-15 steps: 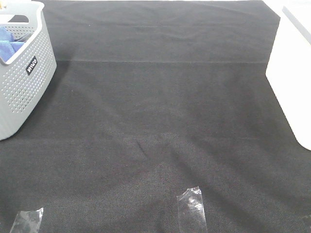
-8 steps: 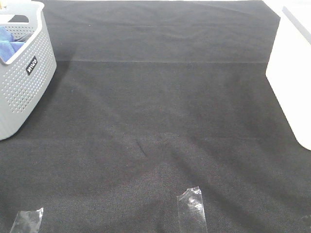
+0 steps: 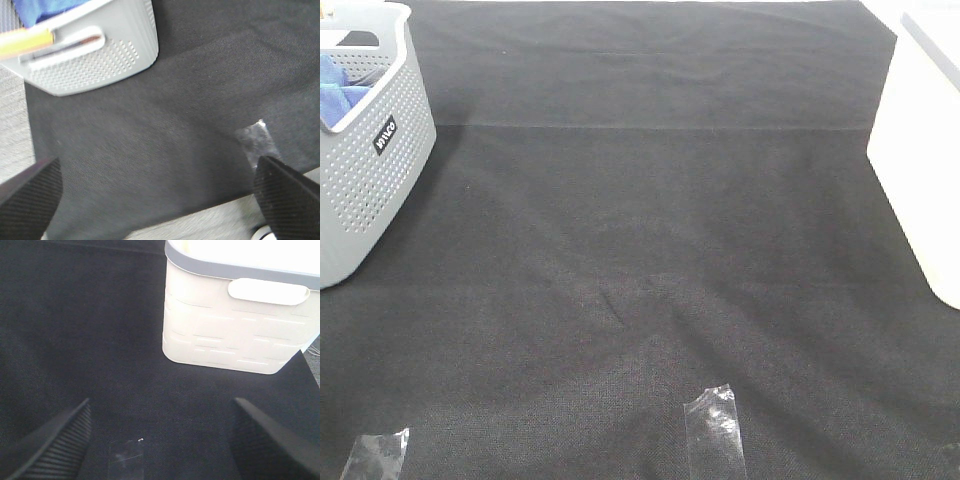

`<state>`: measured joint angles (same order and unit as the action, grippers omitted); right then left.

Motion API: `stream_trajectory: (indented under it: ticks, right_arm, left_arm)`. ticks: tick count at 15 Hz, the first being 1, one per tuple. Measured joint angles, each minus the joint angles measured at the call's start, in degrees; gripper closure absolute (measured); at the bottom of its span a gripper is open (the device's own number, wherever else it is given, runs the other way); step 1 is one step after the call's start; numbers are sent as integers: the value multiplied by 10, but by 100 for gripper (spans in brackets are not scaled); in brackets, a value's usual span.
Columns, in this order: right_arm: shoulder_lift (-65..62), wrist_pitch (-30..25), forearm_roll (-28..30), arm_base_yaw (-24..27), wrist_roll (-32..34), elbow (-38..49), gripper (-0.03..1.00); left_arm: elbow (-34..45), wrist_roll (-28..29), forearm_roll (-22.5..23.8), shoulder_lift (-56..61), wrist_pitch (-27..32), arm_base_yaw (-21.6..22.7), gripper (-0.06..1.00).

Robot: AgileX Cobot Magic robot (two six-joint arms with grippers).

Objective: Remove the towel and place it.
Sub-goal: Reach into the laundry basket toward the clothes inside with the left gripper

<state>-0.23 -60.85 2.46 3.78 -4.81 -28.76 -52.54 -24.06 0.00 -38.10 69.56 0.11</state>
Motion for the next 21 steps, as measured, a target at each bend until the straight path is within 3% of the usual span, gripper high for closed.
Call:
stream_trajectory:
  ticks: [3, 7, 11, 15, 21]
  right_arm:
    - [0, 0, 0, 0, 0, 0, 21]
    - [0, 0, 0, 0, 0, 0, 21]
    - [0, 0, 0, 0, 0, 0, 21]
    - [0, 0, 0, 0, 0, 0, 21]
    - [0, 0, 0, 0, 0, 0, 21]
  left_arm:
    - [-80, -92, 16, -117, 1, 0, -5]
    - [-164, -186, 91, -271, 1, 0, -5]
    - [-261, -219, 167, -403, -39, 27, -5]
    - [-358, -273, 166, -540, -68, 91, -5]
    - [-458, -321, 166, -717, -93, 98, -5]
